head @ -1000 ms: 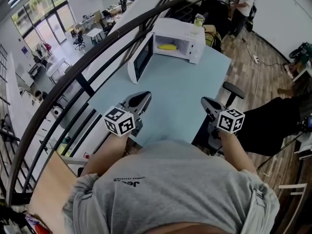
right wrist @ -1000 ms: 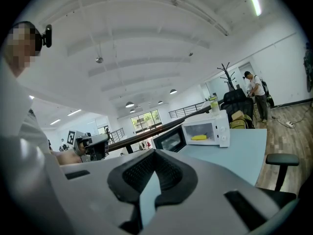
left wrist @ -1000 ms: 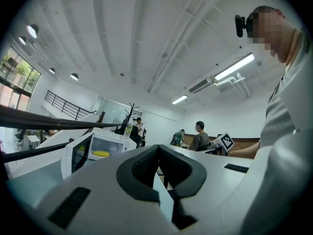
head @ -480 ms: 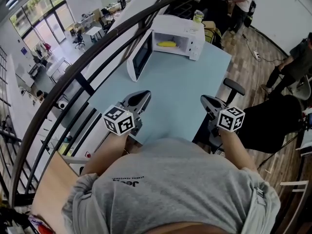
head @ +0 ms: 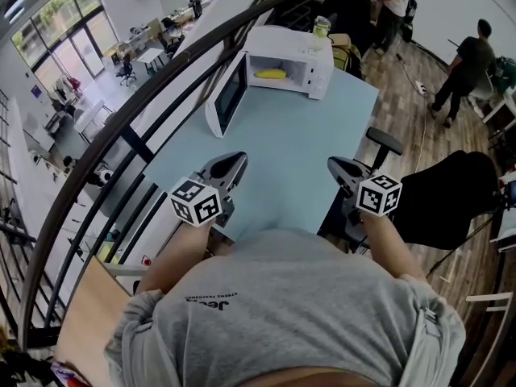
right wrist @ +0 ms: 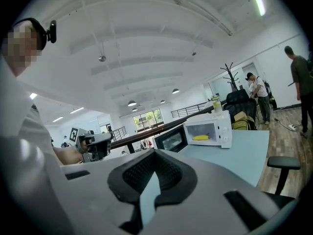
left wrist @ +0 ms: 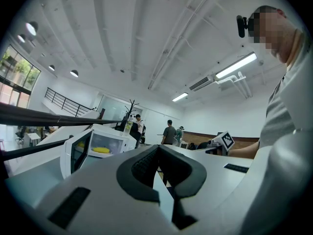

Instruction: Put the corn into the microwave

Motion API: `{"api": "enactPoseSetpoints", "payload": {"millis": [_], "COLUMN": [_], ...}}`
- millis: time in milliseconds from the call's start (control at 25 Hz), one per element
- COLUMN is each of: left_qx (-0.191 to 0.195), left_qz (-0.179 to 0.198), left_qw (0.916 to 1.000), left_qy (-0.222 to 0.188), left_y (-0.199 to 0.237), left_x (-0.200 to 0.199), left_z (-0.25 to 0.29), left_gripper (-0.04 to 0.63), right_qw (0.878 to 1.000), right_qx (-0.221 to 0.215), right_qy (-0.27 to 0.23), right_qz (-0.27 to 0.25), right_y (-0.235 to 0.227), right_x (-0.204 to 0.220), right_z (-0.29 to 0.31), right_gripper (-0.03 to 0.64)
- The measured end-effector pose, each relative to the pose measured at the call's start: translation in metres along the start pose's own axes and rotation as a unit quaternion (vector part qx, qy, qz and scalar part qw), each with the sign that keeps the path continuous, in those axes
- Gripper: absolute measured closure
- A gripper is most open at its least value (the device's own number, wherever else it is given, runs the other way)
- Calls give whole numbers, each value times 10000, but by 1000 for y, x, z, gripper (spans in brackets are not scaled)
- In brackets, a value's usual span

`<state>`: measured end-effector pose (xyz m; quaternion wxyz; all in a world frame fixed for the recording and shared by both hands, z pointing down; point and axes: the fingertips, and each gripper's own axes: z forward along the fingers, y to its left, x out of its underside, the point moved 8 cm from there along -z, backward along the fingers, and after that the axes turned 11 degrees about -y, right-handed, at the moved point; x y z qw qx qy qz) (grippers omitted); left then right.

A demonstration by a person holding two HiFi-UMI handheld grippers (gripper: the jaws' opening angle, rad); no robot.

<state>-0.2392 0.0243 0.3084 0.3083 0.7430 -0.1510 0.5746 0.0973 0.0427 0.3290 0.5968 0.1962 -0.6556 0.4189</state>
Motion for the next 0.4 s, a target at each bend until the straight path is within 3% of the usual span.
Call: {"api": "enactPoseSetpoints", "payload": {"millis": [400], "left_qx": [-17], "left_qz": [-49], "left_qw": [10000], "left_qy": [9], "left_y": [-1], "left_x": [1], "left_z": [2], "left_gripper": [577], "right_qw": [10000], "right_qx": [-32], "right_qy": [1], "right_qz": [2], "right_y": [-1], "right_x": [-1], "right_z": [-2], "right_gripper": [600]}}
